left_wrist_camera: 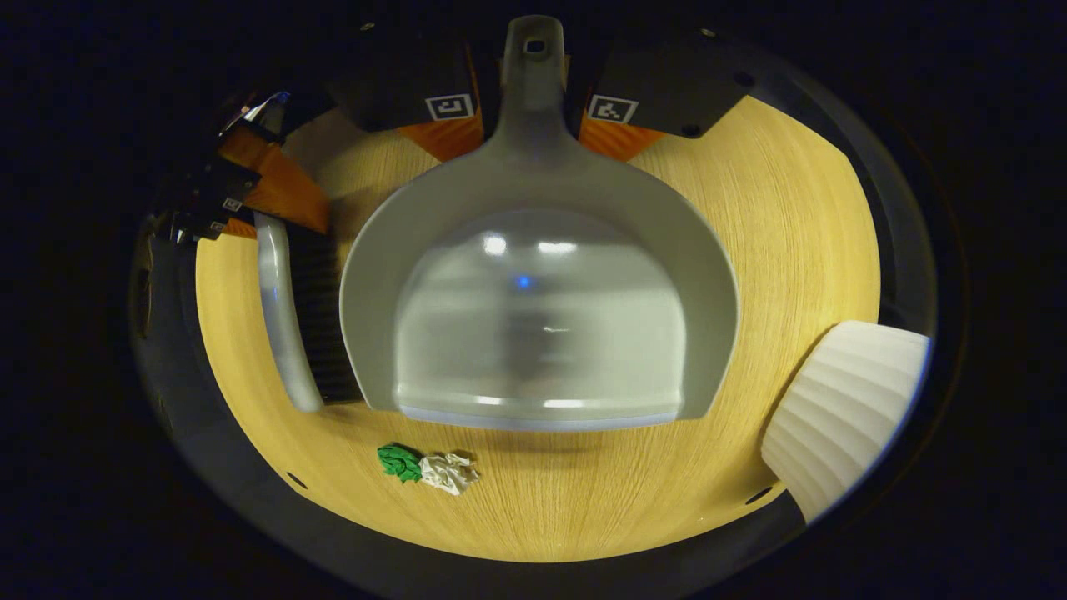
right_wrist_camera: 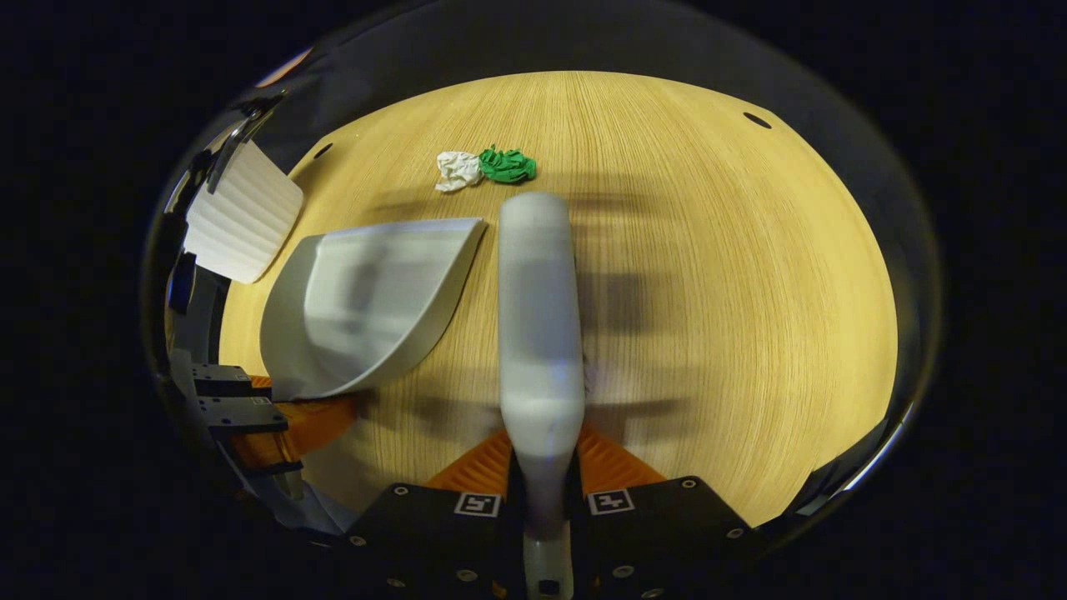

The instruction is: Pick up the small broom and dustpan from the desktop, sweep the trash into the dustpan with the broom, and then empty the trash into the garbage bin.

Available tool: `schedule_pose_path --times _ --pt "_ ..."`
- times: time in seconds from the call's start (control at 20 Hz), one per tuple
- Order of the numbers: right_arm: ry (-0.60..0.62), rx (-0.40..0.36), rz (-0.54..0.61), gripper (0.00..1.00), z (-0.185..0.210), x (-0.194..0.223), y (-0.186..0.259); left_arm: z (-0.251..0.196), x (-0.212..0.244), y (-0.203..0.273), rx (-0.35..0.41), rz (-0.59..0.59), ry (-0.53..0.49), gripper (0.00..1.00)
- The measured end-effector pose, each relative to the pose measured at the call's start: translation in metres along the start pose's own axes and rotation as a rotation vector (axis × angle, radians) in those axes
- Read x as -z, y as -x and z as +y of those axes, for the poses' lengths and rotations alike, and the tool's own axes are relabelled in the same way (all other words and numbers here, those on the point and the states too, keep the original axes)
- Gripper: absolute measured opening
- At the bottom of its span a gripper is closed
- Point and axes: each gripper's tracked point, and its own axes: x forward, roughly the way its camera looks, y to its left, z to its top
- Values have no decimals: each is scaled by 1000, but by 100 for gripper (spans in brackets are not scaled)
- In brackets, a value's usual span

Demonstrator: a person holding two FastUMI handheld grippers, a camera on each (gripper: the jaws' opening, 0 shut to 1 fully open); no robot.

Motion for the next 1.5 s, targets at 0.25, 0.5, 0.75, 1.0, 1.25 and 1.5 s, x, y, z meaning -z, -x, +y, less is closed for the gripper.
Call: schedule_pose_path --times 0.25,0.5,0.75,1.0,1.25,1.5 --pt "42 22 -11 21 -25 -38 -1 7 -6 5 21 18 -90 31" --pt "188 37 -55 20 -42 -106 -8 13 -16 11 19 31 -176 31" --pt "338 39 -66 21 -41 -160 -26 16 -22 12 26 49 -223 31" --pt "526 -16 -45 21 -25 -190 -39 20 -25 14 34 71 -286 31" --pt "679 -114 62 20 -10 -173 -46 22 -30 15 26 85 -309 31" --pt "821 -284 115 20 -2 -154 -30 21 -29 15 34 77 -300 31"
